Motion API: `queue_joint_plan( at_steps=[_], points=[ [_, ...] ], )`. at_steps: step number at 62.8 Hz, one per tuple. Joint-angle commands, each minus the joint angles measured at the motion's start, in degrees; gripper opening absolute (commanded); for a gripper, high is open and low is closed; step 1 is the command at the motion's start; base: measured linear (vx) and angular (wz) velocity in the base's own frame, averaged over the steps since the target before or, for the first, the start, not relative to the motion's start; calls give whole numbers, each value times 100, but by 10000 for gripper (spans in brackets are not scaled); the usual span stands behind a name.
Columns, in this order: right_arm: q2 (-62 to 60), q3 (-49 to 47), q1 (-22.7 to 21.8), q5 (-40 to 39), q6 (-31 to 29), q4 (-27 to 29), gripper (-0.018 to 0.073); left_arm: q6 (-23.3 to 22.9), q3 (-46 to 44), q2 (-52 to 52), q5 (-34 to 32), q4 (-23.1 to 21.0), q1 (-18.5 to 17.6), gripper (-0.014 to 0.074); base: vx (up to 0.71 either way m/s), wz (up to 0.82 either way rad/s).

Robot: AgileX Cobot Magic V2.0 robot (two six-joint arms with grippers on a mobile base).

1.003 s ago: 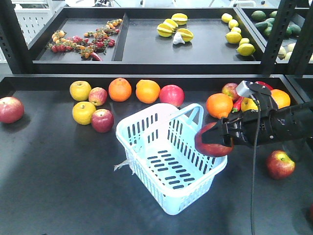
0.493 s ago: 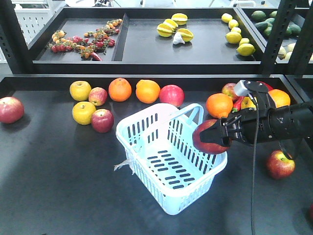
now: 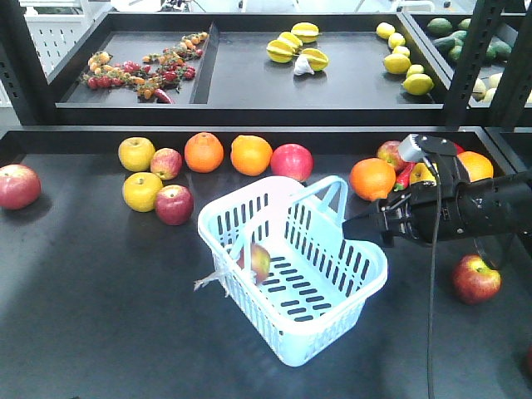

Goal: Pick three apples into basket with both arms
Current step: 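Carry the red apple over the basket and release it with the right gripper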

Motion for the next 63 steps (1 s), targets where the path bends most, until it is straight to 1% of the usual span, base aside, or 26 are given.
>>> queue_joint_plan(
  at_steps=[1,2,4,5,7,8,13,20,26,36,39,43,47,55,61,63],
  points=[
    [-475,-137,-24,231,143,33,286,-45,-163,55,149,-279,9,-7,0,0],
    [-540,-137,-24,238,239,-31,234,-45,-163,55,149,-279,9,-7,0,0],
    [-637,-137,-24,243,399,-124,162,-45,-163,55,149,-279,9,-7,0,0],
    [-711,-137,-24,238,460,-209,108,-45,-163,55,149,-279,9,-7,0,0],
    [-819,-137,-24,232,589,-318,36,-45,-163,55,149,-279,9,-7,0,0],
    [-897,-137,-24,232,657,-405,-17,-45,-163,55,149,-279,9,-7,0,0],
    [-1184,-137,-24,232,1069,-794,-11,-45,-163,55,149,-279,9,-7,0,0],
    [-1651,-108,-24,121,1955,-1730,-4,-45,-163,55,149,-279,9,-7,0,0],
    [-2015,-108,-24,-112,2973,-2912,-4,-45,-163,55,149,-279,9,-7,0,0],
    [-2269,-135,-24,-417,5073,-5173,-4,-45,-163,55,149,-274,9,-7,0,0],
    [-2232,-188,-24,-430,5564,-5745,-4,-45,-163,55,149,-274,9,-7,0,0],
    [-2138,-334,-24,-407,5925,-6275,-4,-45,-163,55,149,-274,9,-7,0,0],
    [-1975,-536,-24,-304,6085,-6498,-4,-45,-163,55,149,-274,9,-7,0,0],
    [-1466,-1158,-37,41,6116,-6502,-3,-45,-163,55,149,-274,9,-7,0,0],
    [-1013,-1653,-257,283,6170,-6377,6,-45,-163,55,149,-274,9,-7,0,0],
    [-839,-1803,-392,366,6131,-6313,15,-45,-163,55,149,-274,9,-7,0,0]
  ],
)
